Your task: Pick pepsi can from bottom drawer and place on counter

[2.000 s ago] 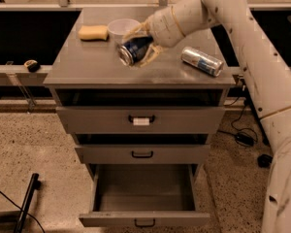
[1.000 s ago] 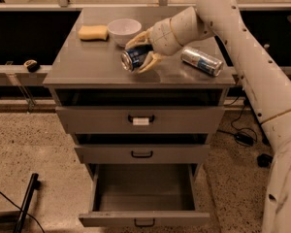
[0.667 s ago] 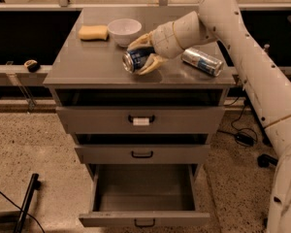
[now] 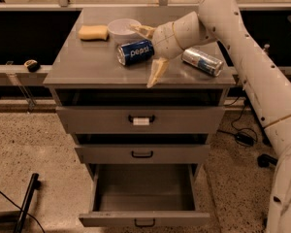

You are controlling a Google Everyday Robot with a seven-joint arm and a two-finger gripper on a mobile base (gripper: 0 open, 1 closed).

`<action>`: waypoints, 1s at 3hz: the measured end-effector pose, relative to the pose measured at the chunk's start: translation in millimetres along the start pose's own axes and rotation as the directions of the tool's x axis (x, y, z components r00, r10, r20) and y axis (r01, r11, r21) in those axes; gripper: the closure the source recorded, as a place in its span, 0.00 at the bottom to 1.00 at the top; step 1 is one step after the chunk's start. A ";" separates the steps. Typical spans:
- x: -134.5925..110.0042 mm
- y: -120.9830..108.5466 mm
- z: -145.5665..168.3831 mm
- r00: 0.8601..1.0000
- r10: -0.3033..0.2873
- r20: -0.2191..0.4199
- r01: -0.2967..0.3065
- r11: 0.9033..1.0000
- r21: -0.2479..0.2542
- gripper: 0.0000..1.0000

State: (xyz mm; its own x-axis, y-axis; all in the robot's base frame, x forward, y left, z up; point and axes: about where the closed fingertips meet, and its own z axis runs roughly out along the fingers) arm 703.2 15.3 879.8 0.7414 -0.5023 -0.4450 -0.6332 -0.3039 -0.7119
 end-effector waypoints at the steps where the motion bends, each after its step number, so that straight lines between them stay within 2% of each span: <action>1: 0.0 0.0 -0.1 1.000 0.000 0.000 0.000 1.000 0.000 0.00; 2: -11.4 -0.6 -20.1 1.000 -0.016 -0.003 0.016 1.000 -0.010 0.00; 3: -13.1 1.9 -64.3 0.998 -0.001 -0.062 0.001 1.000 -0.004 0.00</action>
Offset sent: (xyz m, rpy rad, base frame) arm -0.0291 -0.0309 0.0429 -0.0311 -0.0265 0.0160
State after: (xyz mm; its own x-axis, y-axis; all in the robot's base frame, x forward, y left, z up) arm 677.9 -30.7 919.1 0.7267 -0.5516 -0.4094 -0.6333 -0.3073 -0.7103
